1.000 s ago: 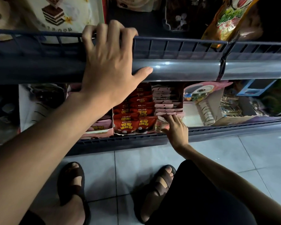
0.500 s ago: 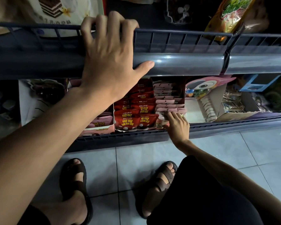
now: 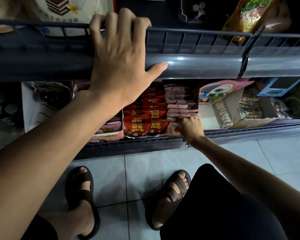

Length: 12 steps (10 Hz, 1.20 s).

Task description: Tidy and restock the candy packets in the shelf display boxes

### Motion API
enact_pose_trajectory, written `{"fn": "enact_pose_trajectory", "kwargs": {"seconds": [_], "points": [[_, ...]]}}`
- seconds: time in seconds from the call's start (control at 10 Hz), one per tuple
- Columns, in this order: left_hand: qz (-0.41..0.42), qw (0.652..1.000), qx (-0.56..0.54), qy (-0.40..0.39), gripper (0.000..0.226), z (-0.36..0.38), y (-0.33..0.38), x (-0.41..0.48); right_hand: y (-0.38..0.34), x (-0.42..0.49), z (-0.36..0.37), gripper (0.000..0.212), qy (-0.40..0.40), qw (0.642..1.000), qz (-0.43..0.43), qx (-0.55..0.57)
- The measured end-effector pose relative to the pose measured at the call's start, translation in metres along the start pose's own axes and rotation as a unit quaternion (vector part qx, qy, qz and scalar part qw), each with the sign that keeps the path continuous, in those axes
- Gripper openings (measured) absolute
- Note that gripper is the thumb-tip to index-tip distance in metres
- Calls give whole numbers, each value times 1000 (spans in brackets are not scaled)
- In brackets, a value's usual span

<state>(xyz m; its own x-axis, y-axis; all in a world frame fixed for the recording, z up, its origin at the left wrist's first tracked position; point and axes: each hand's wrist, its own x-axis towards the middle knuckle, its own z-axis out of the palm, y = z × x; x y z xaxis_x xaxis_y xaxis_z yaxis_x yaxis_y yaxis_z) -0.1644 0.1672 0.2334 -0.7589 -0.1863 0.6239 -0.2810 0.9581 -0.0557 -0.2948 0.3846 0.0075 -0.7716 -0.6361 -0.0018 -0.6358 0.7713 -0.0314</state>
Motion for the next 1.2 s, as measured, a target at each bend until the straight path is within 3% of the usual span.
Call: {"fn": "enact_pose_trajectory", "kwargs": {"seconds": [0.2, 0.4, 0.9, 1.1, 1.2], "points": [[0, 1000, 1, 1, 75, 0, 0, 1, -1, 4, -5, 20, -37, 999, 3, 7], [0, 1000, -4, 1, 74, 0, 1, 0, 0, 4, -13, 23, 3, 998, -15, 58], [-3, 1000, 1, -13, 74, -2, 0, 0, -3, -2, -13, 21, 14, 993, -5, 117], [11, 1000, -17, -20, 75, -5, -1, 2, -5, -11, -44, 18, 76, 987, -31, 136], [3, 999, -27, -36, 74, -9, -2, -2, -13, -11, -67, 16, 35, 984, -42, 169]]}}
